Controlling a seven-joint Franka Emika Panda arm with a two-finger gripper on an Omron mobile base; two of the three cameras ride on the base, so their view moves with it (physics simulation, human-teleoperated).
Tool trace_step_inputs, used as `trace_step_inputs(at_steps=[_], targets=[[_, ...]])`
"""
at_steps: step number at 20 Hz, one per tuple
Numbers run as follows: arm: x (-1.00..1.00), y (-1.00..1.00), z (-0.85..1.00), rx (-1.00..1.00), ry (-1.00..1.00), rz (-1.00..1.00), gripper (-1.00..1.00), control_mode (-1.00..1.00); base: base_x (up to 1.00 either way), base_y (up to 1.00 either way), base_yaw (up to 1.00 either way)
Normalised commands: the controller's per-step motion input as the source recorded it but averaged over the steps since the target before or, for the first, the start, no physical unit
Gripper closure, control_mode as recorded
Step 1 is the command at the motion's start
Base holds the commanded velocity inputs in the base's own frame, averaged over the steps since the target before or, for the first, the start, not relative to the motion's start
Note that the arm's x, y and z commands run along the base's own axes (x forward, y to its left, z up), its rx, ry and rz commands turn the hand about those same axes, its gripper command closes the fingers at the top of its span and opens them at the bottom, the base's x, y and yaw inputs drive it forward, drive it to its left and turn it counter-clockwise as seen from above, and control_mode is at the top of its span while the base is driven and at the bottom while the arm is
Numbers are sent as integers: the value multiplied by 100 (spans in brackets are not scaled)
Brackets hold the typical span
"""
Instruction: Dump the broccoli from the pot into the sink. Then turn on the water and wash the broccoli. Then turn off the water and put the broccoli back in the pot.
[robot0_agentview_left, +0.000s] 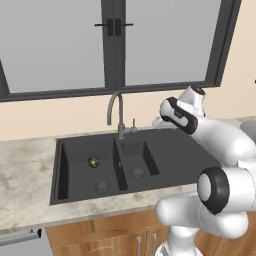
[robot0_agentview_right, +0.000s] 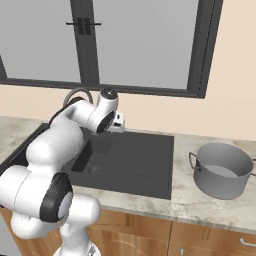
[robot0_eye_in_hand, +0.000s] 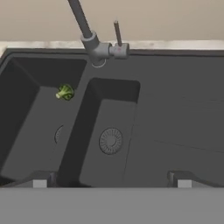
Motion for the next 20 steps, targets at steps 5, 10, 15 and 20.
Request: trace_step_inputs(at_steps=[5,10,15,20], targets=[[53,36,-8,1,0,0,-100,-100,0,0,0],[36,33,-18,6,0,0,-100,-100,0,0,0],[16,16,-30,5,-8,0,-100,-100,0,0,0],[35,5,-33,0,-10,0,-100,-100,0,0,0]])
